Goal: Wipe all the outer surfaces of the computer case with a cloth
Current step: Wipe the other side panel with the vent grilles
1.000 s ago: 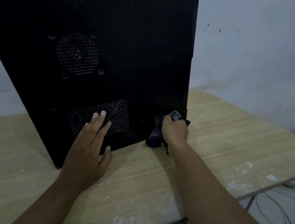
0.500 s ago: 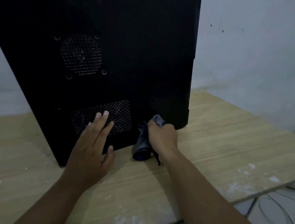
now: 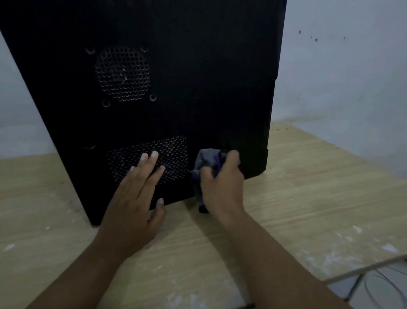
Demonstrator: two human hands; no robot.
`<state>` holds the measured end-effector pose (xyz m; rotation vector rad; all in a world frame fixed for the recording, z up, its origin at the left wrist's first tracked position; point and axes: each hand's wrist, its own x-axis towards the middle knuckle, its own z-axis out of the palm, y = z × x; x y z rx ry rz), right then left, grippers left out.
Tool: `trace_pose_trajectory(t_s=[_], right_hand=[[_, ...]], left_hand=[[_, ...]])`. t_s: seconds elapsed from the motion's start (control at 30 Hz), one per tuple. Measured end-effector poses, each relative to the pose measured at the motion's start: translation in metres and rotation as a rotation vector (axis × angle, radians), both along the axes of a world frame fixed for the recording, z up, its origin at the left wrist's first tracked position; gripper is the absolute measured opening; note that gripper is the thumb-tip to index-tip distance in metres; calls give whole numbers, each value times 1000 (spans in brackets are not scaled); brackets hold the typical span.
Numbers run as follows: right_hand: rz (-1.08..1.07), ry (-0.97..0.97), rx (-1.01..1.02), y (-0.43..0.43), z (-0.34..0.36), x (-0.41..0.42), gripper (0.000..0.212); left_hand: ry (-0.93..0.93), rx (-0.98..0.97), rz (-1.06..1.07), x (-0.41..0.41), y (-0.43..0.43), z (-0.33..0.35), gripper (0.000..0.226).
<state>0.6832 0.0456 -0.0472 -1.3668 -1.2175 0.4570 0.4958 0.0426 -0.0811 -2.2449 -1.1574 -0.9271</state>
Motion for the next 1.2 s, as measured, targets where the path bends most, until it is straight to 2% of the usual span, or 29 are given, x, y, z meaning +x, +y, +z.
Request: trace_pose_trajectory(t_s=[0.1, 0.2, 0.27, 0.47, 0.63, 0.77, 0.9, 1.0, 1.2], right_hand=[[227, -82, -24, -5, -7, -13, 23], [396, -33, -96, -8, -5, -16, 21], [337, 28, -102, -7, -1, -16, 20], [-61, 298, -54, 8, 7, 3, 18], [-298, 617, -198, 28, 5, 30, 24], [-277, 626, -220, 23, 5, 23, 23], [-168, 576, -263, 13, 2, 14, 8], [-112, 622, -294, 12, 0, 13, 11], [-214, 756, -259, 24, 4, 26, 9]], left_hand=[[11, 2, 3, -2, 0, 0, 59], [13, -15, -2, -3, 0, -1, 62], [11, -15, -2, -3, 0, -1, 60], [3, -12, -8, -2, 0, 0, 57], [-7, -16, 1, -2, 0, 0, 57], [-9, -21, -1, -1, -1, 0, 58], [-6, -14, 6, 0, 0, 0, 58], [-10, -12, 3, 0, -1, 1, 58], [3, -3, -1, -4, 0, -1, 58]])
